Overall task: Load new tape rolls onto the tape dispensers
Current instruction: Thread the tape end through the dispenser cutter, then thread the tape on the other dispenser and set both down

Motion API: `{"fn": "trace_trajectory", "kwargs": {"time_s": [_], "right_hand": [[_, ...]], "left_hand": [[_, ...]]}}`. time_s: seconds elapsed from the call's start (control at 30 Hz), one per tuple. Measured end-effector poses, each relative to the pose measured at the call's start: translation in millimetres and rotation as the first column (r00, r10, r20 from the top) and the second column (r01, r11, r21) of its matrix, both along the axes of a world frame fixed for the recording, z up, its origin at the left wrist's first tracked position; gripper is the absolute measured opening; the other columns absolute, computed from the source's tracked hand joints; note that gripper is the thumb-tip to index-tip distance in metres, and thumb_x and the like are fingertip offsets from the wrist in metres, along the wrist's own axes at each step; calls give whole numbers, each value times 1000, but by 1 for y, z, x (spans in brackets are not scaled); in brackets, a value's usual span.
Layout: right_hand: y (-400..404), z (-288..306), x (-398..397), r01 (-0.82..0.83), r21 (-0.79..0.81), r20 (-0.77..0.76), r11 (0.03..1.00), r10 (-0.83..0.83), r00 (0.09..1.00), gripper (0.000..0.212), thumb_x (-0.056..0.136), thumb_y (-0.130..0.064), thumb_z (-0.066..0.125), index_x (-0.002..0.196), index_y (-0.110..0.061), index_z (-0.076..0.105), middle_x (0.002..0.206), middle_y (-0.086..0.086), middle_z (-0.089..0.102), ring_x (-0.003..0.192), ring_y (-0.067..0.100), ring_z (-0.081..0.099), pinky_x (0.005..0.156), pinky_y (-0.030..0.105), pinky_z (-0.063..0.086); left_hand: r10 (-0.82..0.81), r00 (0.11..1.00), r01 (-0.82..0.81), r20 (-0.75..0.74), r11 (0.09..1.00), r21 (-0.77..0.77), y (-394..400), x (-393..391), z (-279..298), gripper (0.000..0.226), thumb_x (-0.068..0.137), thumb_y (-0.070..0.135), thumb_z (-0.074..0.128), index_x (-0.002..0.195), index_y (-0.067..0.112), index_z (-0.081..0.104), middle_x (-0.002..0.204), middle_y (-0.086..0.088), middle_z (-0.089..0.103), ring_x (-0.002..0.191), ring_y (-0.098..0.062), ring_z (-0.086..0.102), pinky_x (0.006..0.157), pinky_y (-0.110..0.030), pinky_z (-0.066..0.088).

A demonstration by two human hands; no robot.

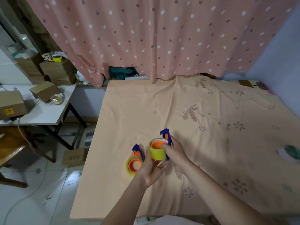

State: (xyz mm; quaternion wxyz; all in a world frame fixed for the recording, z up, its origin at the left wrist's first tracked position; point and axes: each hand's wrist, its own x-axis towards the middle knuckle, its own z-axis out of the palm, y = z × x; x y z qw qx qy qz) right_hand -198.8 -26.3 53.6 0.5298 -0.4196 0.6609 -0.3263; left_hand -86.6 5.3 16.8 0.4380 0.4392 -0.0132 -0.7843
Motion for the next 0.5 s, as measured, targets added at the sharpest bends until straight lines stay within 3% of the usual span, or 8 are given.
{"fn": "trace_trajectory", "kwargs": {"time_s": [0.07,0.17,0.37,0.5], "right_hand": [[-2,-15,-6,22,25,-57,999,-20,998,40,76,-24,55,112,-36,68,101,-5,74,97,19,69,85,40,59],[-4,-27,-16,3,77,-146,997,9,989,31,81,-22,52,106,-28,69,99,-2,73,96,22,67,77,33,53],[-10,-46,-24,-117,137,-296,984,154,943,27,89,-17,48,106,-24,68,83,-1,63,82,22,55,63,25,40],[-19,-55,-20,-131,245,-244,961,192,951,31,84,-28,51,101,-10,70,84,4,68,76,21,57,63,30,42]], "left_hand": [[-36,996,30,86,998,59,-3,2,-11,60,100,56,46,128,5,62,110,-18,71,95,-26,67,83,-31,57],[-138,964,116,227,987,107,-6,4,-24,49,107,42,43,132,2,58,116,-21,67,96,-28,68,73,-30,62],[-380,839,358,391,925,130,-7,11,-41,34,110,22,40,134,5,59,107,-14,67,84,-23,66,72,-30,59],[-485,799,459,357,874,159,-17,16,-44,39,106,25,48,138,6,57,115,-16,63,92,-30,68,81,-39,63]]}}
